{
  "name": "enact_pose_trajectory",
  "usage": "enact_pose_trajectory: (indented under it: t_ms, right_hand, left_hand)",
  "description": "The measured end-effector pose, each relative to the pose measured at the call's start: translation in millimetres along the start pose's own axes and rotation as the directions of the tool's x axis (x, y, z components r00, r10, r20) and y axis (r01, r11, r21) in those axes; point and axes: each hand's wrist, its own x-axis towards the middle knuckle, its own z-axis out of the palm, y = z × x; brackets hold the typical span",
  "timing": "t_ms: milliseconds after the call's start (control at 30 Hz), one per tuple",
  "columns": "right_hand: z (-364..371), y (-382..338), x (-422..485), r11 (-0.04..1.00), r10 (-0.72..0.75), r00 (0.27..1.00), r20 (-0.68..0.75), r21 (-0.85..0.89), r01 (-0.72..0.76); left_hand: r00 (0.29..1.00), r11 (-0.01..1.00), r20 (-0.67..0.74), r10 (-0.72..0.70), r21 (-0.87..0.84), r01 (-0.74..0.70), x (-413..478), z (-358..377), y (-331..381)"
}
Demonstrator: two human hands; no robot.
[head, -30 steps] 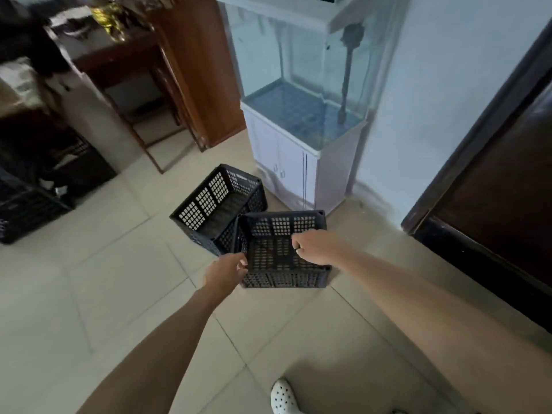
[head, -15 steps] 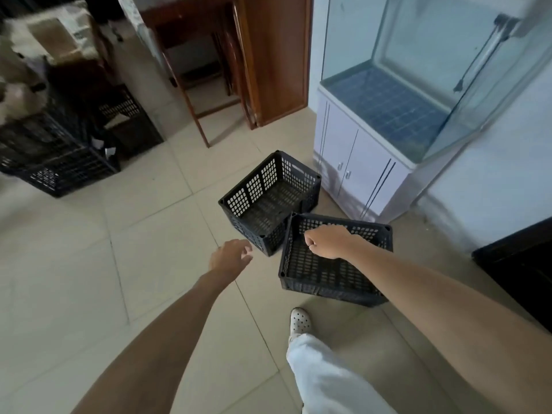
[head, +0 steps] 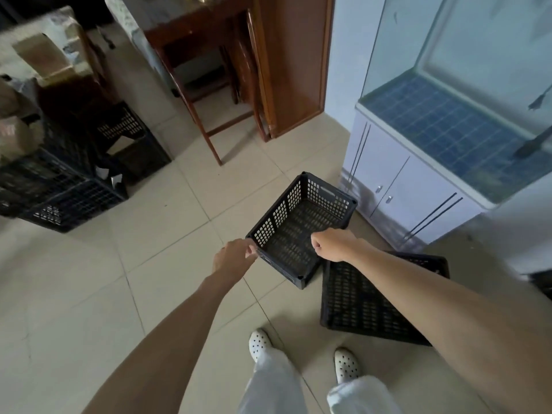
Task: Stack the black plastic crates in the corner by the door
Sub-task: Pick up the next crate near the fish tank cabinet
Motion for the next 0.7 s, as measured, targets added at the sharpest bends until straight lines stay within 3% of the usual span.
enact_pose_trajectory:
  t_ms: [167, 333, 500, 700]
  right_hand:
    - [-21.8, -22.3, 58.6, 0.975, 0.170, 0.985, -0.033, 0.151, -0.163]
    - [-13.0, -29.6, 100.9, 0.836, 0.424, 0.905, -0.021, 0.393, -0.382]
    - [29.4, -26.9, 116.5, 0.760, 0.524, 0.842, 0.124, 0.377, -0.529]
    - [42.5, 15.0, 151.0, 0.645, 0.625, 0.763, 0.163, 0.442, -0.623]
  left_hand:
    - [0.993, 0.990, 0.048, 0.103, 0.094, -0.107, 89.5, -48.9, -53.3]
    - [0.942, 0.925, 0.184, 0.282, 0.208, -0.318, 175.1, -70.4, -82.0]
    - [0.895, 0.883, 0.309, 0.323, 0.241, -0.402, 240.6, -54.4, -98.7]
    - [0.853, 0.875, 0.354, 0.382, 0.158, -0.458, 316.1, -7.4, -66.3]
